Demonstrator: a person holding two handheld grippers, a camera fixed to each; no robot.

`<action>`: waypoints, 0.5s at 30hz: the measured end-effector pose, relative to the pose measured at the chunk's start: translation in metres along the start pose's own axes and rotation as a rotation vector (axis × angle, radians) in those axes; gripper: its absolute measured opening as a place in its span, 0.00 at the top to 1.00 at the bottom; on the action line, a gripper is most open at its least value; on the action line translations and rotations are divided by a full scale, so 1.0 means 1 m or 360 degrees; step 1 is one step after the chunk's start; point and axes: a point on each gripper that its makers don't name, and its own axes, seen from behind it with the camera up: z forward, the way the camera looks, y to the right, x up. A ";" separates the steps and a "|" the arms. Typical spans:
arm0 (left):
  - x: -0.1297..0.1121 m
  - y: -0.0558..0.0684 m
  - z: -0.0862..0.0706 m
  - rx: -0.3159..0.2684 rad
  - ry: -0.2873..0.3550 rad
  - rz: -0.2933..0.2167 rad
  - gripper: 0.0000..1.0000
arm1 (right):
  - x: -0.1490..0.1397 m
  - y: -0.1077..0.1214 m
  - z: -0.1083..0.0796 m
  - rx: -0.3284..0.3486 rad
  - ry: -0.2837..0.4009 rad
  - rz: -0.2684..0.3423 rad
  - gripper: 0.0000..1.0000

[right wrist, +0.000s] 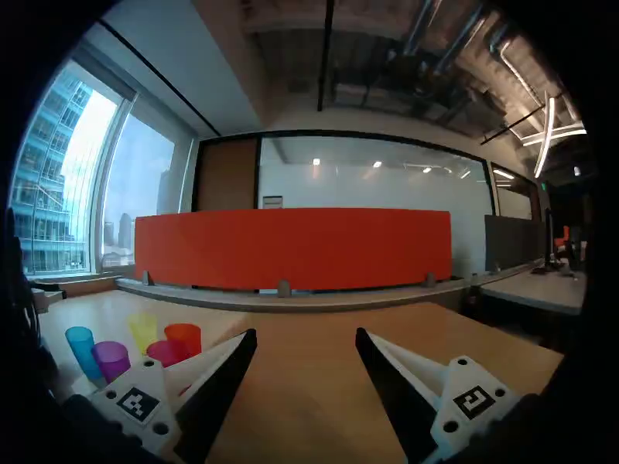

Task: Pour water

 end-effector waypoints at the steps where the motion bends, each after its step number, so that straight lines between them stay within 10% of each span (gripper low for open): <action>1: 0.000 0.000 0.000 0.0000 0.0000 0.0000 0.04 | -0.003 0.000 0.001 0.0001 -0.0009 0.0000 0.01; 15: 0.000 0.000 0.001 0.0000 0.0000 0.0000 0.04 | -0.026 0.008 0.004 -0.0023 -0.0063 -0.0011 0.01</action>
